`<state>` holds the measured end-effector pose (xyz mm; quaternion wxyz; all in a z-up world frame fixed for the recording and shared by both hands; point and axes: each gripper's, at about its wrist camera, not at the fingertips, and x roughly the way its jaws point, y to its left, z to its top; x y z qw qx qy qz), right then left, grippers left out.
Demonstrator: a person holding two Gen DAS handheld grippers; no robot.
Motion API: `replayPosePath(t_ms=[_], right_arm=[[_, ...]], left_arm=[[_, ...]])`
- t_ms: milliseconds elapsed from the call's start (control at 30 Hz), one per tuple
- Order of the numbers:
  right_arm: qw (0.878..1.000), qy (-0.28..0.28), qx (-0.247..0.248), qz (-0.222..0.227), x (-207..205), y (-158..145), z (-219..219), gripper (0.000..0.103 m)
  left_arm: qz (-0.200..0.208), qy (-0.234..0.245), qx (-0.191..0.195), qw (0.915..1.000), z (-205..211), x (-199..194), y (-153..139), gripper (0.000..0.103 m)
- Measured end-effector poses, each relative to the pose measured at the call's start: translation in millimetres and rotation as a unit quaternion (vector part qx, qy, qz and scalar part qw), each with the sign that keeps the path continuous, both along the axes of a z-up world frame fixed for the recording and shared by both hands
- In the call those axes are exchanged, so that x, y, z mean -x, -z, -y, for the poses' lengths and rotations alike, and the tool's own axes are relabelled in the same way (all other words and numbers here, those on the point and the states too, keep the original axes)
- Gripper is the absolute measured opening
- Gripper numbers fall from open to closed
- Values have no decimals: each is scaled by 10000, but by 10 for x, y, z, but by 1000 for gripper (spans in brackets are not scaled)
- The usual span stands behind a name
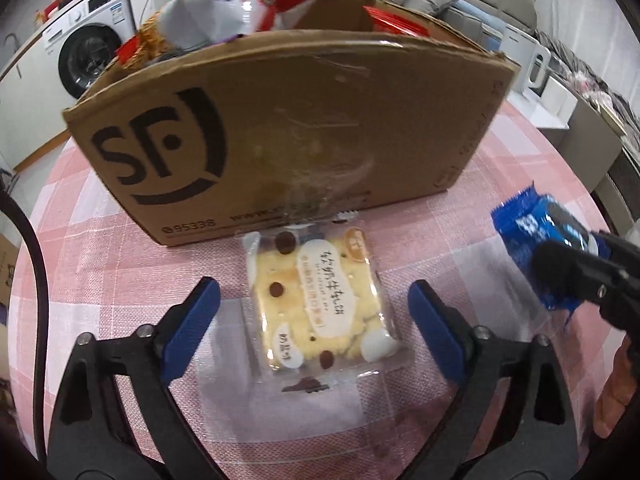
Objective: Organize snacks
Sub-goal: 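Grasp the blue Oreo pack with the right tool while the left tool grasps the cream bun, then lift and carry the Oreo pack and cream bun over the box with both tools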
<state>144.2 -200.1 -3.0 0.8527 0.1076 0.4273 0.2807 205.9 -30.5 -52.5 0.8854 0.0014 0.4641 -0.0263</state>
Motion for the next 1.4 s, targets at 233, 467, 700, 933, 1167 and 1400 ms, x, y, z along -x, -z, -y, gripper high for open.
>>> replayPosePath(t_ms=[233, 467, 700, 933, 1167, 1400], right_arm=[[10000, 26, 19, -9, -1, 1, 6, 49], [10000, 5, 63, 21, 11, -6, -26, 49], [9999, 7, 108, 113, 44, -35, -55, 49], [9997, -63, 116, 226, 97, -108, -157, 49], [9991, -157, 179, 339, 108, -228, -257, 49], [9983, -265, 218, 476, 107, -343, -349, 49]], left_arm=[[109, 197, 109, 9997, 135, 132, -83, 58], [141, 342, 320, 9988, 152, 206, -140, 56], [386, 402, 434, 9975, 132, 383, -331, 56], [648, 367, 521, 9959, 17, 558, -642, 56], [823, 325, 656, 9939, -353, 840, -927, 56], [1000, 200, 754, 9919, -681, 1060, -1159, 56]])
